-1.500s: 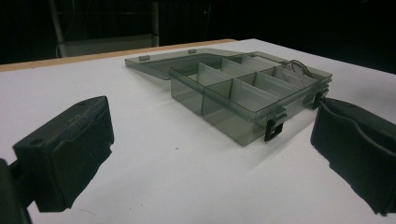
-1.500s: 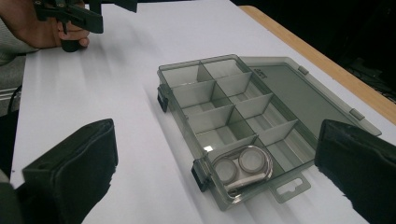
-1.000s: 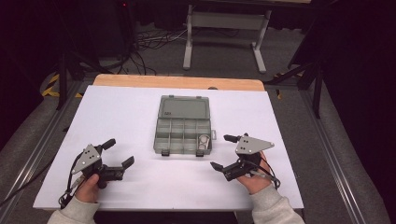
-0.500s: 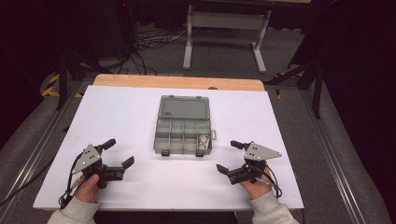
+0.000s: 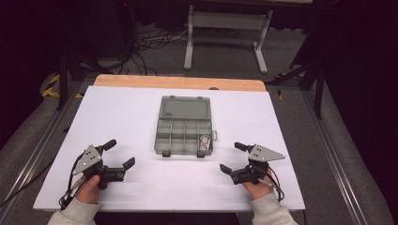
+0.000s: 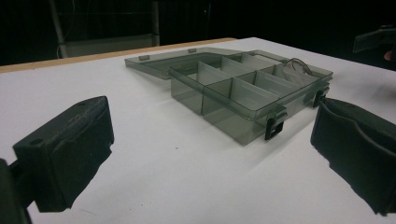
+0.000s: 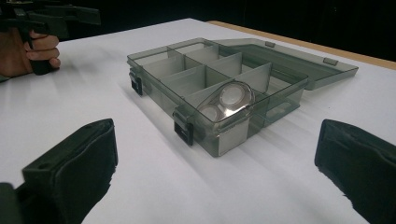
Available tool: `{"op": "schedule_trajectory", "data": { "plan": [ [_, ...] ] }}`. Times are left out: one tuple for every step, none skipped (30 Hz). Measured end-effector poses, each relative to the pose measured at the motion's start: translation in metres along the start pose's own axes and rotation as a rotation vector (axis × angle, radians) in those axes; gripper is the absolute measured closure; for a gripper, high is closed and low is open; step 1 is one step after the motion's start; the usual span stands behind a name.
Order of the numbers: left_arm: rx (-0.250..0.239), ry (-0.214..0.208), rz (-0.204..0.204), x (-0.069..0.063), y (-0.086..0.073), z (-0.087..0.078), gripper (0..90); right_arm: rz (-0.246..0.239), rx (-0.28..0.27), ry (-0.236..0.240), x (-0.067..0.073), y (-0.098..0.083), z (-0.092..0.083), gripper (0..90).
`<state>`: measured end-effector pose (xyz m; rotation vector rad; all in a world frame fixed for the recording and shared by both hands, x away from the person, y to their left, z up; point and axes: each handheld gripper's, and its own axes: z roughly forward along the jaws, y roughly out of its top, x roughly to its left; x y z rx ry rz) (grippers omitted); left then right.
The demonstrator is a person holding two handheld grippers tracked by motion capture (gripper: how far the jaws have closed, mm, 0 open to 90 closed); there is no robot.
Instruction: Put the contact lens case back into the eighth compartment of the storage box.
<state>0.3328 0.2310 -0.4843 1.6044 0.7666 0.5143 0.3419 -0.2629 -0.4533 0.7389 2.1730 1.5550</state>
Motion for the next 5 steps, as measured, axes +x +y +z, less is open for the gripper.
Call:
{"op": "schedule_trajectory", "data": {
  "plan": [
    [0.0, 0.0, -0.001, 0.0001, 0.0, 0.0, 0.2, -0.002, 0.0, 0.0, 0.0001, 0.0, 0.0, 0.1],
    [0.0, 0.0, -0.001, 0.0002, 0.0, -0.0001, 0.2, -0.004, 0.0, 0.0, 0.0003, 0.0001, -0.0001, 0.1],
    [0.0, 0.0, -0.001, 0.0002, 0.0, -0.0001, 0.2, -0.005, -0.001, 0.0, 0.0005, 0.0001, -0.0002, 0.1],
    [0.003, 0.0, -0.001, 0.0003, 0.0001, -0.0002, 0.2, -0.006, -0.001, 0.0, 0.0004, 0.0001, -0.0001, 0.1],
    [0.003, 0.0, -0.001, 0.0003, 0.0001, -0.0002, 0.2, -0.006, -0.001, 0.0, 0.0004, 0.0001, -0.0001, 0.1]
  ]
}}
